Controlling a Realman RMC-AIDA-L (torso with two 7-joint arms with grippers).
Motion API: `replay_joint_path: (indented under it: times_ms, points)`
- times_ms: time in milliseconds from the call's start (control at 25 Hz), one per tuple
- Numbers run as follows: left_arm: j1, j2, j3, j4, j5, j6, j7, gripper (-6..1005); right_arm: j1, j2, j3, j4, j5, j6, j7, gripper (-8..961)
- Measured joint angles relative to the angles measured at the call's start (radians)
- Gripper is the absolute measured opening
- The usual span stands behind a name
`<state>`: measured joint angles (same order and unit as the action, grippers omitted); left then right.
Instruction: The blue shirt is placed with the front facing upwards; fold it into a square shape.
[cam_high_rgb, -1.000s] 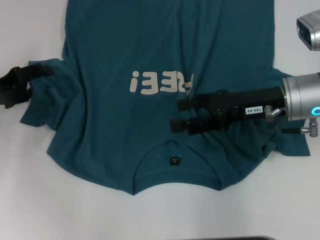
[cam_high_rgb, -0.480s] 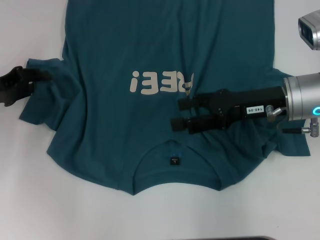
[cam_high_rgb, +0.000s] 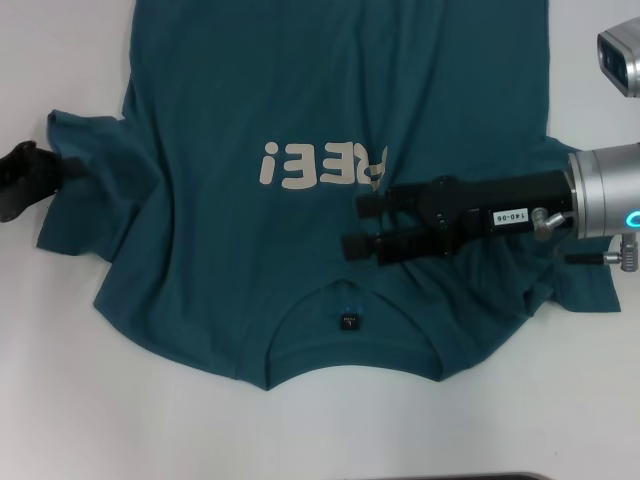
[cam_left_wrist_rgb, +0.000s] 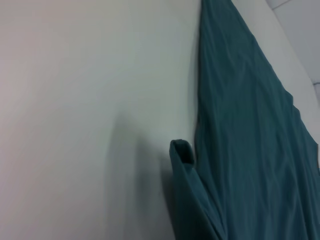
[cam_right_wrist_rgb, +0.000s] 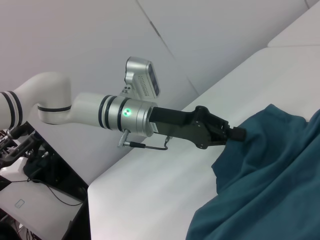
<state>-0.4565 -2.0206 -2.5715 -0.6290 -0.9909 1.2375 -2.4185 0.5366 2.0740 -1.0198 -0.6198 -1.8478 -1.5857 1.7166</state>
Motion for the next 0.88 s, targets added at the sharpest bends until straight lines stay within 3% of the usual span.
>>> replay_joint_path:
  times_ms: [40,280,560,880]
  points:
    - [0.007,0.0,-0.003,-0.013,0.0,0.01,-0.001,7,0.0,0.0,0.002,0.0,0.0,0.0,0.0,914]
    - [0.042,0.005,-0.01,-0.093,-0.002,0.023,-0.036,7,0.0,0.0,0.009,0.001,-0.004,0.001,0.0,914]
    - [0.015,0.046,-0.001,-0.123,0.049,0.022,-0.089,7,0.007,0.0,0.009,0.002,-0.006,0.002,0.0,914]
    - [-0.022,0.058,0.001,-0.204,0.144,0.051,-0.162,6,0.006,0.0,0.009,0.003,-0.007,0.002,0.001,914]
